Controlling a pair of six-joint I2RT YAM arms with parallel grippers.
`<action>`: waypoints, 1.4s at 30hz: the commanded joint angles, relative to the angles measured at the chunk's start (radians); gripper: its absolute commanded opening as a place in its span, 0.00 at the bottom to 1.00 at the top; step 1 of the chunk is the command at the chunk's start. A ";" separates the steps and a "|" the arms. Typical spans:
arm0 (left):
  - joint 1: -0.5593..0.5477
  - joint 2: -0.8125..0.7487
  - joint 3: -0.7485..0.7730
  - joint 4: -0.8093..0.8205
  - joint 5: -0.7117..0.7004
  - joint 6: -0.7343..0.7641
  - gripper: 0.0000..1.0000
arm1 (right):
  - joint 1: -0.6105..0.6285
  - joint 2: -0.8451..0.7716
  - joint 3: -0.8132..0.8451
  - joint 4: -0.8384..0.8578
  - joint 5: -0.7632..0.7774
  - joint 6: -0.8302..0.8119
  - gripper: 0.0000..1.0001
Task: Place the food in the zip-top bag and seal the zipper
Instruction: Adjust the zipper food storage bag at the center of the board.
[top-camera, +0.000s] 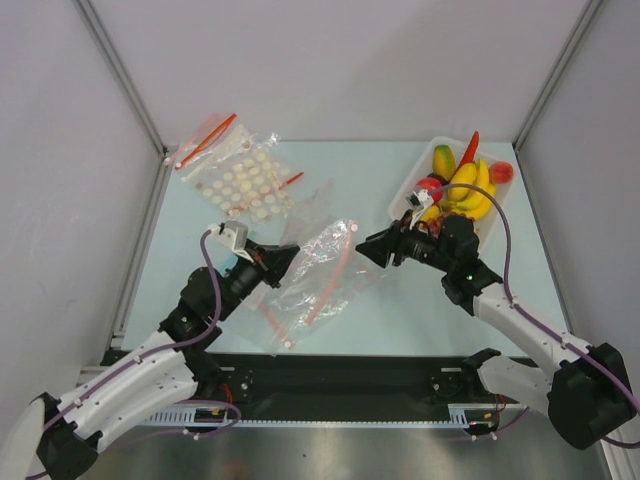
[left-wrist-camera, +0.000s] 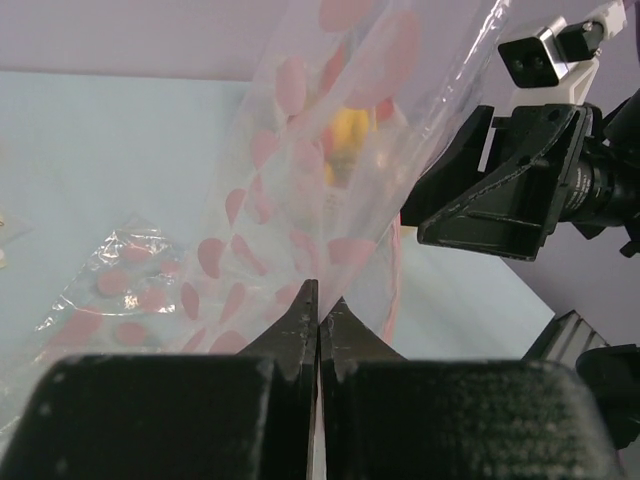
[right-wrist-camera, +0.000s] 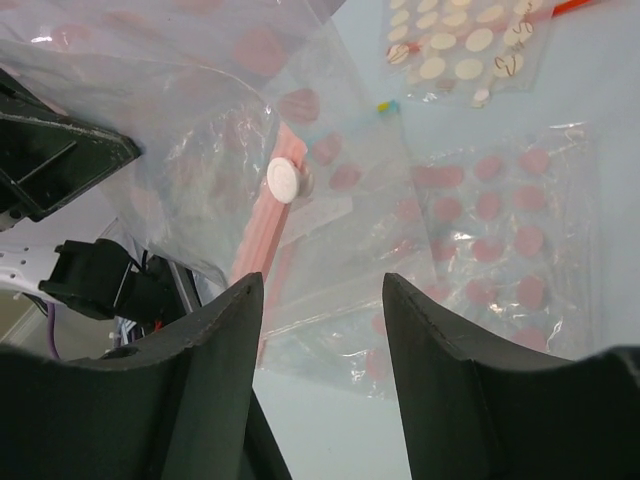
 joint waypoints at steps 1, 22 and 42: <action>0.008 -0.019 -0.006 0.048 0.008 -0.040 0.00 | 0.035 -0.008 0.007 0.068 -0.019 -0.014 0.56; 0.008 -0.068 -0.018 0.052 0.027 -0.027 0.00 | 0.095 -0.018 0.023 -0.003 0.112 -0.088 0.45; 0.009 0.009 -0.003 0.080 0.116 -0.032 0.00 | 0.164 -0.035 0.005 0.072 0.047 -0.118 0.43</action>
